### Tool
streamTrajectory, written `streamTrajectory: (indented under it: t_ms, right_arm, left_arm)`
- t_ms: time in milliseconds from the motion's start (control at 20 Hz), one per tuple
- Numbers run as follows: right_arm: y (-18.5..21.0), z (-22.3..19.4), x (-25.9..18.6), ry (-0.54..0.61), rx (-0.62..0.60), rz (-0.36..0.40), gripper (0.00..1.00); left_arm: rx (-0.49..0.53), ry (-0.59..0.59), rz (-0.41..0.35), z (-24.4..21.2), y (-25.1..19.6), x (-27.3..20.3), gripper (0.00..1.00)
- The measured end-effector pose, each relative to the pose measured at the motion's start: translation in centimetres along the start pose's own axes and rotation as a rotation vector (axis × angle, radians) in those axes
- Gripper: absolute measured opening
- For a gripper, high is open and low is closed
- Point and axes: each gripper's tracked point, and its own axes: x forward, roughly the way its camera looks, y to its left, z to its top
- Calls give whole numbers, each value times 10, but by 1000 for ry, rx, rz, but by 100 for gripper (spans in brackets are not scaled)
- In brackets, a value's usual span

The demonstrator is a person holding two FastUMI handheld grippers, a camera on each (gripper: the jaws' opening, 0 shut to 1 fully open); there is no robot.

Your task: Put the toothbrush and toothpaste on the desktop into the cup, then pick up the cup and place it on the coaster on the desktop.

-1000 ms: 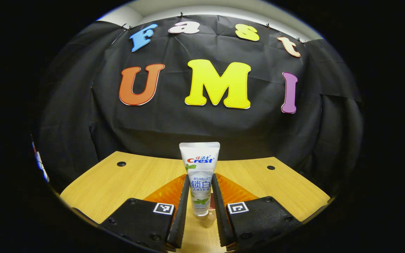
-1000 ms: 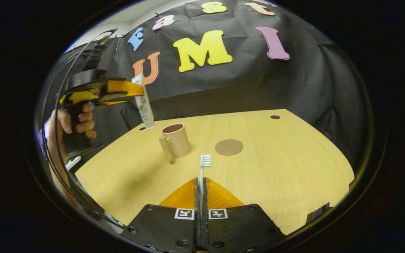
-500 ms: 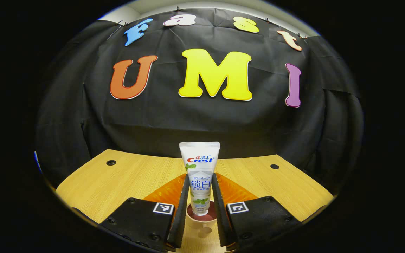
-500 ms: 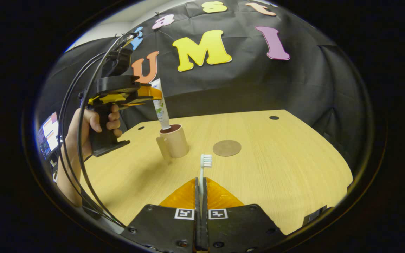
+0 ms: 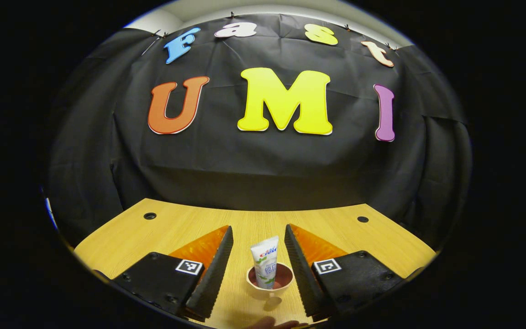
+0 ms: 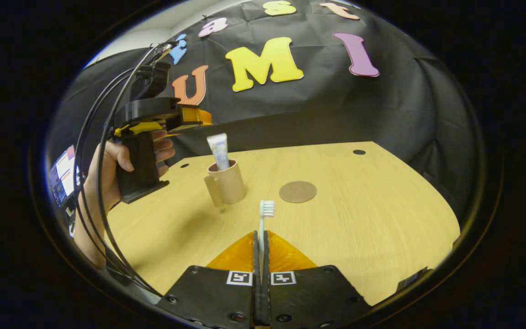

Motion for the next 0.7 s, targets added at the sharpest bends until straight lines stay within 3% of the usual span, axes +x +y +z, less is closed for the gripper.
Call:
streamTrajectory:
  t_ms: [150, 200, 700]
  right_arm:
    - [5, 4, -2, -13, -3, 15, 0]
    - [6, 5, -3, -18, -7, 17, 0]
    - [30, 64, -3, -128, -54, 60, 0]
  left_arm:
    - [-15, -7, 6, 2, 6, -7, 95]
    - [-16, -10, 17, 4, 11, -13, 98]
    - [-19, -99, 77, 24, 49, -72, 98]
